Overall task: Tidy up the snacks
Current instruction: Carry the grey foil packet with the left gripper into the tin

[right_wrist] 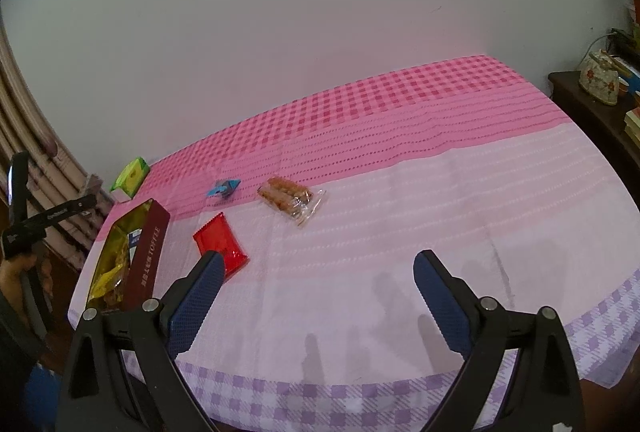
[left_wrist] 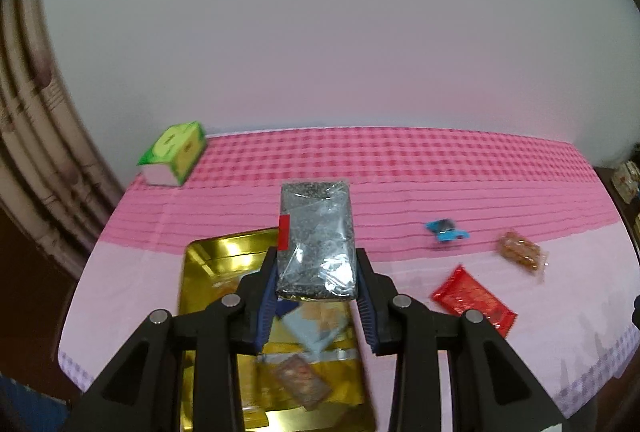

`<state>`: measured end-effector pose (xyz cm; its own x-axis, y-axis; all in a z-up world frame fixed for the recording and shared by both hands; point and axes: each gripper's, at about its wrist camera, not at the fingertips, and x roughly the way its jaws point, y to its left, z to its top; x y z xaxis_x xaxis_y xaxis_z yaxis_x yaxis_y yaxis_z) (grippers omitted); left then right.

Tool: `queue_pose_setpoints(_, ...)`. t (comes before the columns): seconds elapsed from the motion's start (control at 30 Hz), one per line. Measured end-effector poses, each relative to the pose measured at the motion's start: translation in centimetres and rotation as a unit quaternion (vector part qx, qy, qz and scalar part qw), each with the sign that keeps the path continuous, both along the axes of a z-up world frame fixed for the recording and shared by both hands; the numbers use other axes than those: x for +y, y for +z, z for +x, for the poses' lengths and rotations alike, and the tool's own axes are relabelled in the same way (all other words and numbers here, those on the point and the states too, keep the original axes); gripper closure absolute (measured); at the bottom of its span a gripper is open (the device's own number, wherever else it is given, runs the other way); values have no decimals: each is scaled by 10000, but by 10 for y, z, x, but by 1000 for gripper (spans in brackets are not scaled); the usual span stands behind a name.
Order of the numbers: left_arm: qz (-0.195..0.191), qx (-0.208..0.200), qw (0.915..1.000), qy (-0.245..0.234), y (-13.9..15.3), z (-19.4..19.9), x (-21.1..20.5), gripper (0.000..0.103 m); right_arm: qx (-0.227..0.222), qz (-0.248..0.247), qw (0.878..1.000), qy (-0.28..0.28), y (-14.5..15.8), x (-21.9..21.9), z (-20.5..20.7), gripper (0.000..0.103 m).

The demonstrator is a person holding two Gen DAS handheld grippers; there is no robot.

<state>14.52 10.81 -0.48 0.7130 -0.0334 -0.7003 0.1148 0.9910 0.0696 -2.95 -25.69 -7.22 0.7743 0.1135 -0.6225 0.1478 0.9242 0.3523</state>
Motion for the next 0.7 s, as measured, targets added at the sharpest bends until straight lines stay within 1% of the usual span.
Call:
queue_pose_setpoints(0.2, -19, 137, 9993, 345, -14, 4, 38, 68, 93, -48, 9999, 37, -5, 3, 4, 8)
queue_pose_setpoints(0.37, -142, 341, 9973, 629, -35, 13, 62, 68, 232, -118, 9996, 112, -13, 9, 9, 8)
queue_pose_setpoints(0.53, -43, 537, 9950, 843, -56, 24, 75, 68, 301, -151, 9993, 166, -19, 13, 12, 8)
queue_pose_setpoints(0.6, -79, 639, 9938, 904, -63, 29, 79, 68, 339, -154, 9991, 192, -21, 14, 13, 8)
queue_pose_setpoints(0.7, 47, 790, 9924, 946, -74, 36, 80, 68, 373, -149, 9990, 189, -23, 14, 14, 8)
